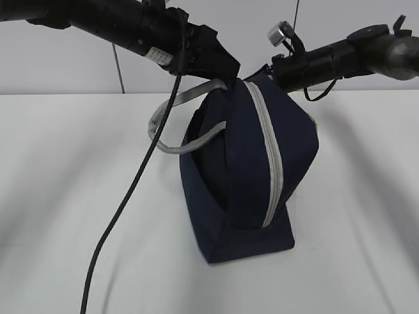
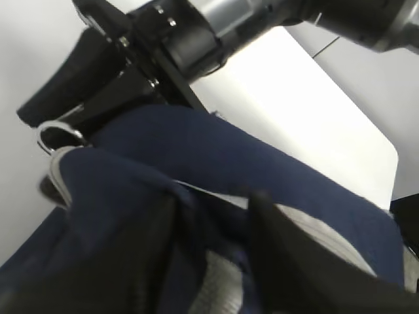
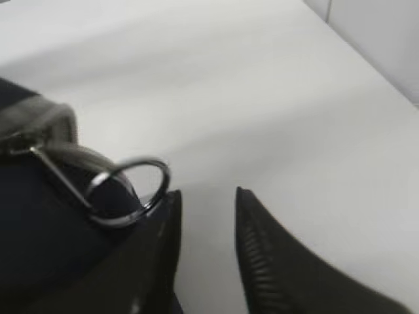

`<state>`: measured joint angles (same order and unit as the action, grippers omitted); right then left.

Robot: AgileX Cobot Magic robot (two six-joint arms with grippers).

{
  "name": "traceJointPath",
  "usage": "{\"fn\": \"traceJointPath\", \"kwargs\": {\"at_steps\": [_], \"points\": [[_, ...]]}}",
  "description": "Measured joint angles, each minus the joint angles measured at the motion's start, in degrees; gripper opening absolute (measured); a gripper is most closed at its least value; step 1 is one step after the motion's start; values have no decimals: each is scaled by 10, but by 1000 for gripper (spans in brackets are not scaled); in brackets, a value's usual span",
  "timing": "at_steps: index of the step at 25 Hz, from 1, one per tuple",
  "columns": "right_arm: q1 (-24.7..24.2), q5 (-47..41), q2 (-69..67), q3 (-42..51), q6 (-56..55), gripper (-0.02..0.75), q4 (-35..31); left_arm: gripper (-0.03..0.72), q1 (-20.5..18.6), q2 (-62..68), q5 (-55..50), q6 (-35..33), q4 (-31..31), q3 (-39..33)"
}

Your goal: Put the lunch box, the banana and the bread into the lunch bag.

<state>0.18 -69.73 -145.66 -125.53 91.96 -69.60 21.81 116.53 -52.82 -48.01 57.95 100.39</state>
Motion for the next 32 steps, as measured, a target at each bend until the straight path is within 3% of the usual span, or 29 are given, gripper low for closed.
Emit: {"fn": "traceJointPath", "kwargs": {"at_steps": [2, 3, 6, 12, 15, 21, 25, 32], "points": [[-5, 2, -2, -25, -46, 372, 1, 482, -2, -3, -5, 4, -1, 2], [-10, 2, -2, -38, -72, 422, 1, 536, -4, -3, -8, 5, -2, 3], [-18, 4, -3, -82, -163, 504, 1, 610, -20, -3, -16, 7, -4, 4], [-36, 3, -3, -156, -434, 525, 7, 618, -61, -25, -23, 51, -37, 5], [-42, 1, -3, -174, -528, 526, 36, 618, -69, -40, -24, 95, -106, 5], [-43, -3, 22, -180, -706, 527, 184, 611, -70, -57, -30, 240, -274, 5], [-43, -8, 63, -180, -798, 527, 256, 599, -70, -74, -45, 327, -357, 5], [-43, -11, 149, -133, -835, 527, 282, 591, -70, -127, -115, 441, -494, 5]]}}
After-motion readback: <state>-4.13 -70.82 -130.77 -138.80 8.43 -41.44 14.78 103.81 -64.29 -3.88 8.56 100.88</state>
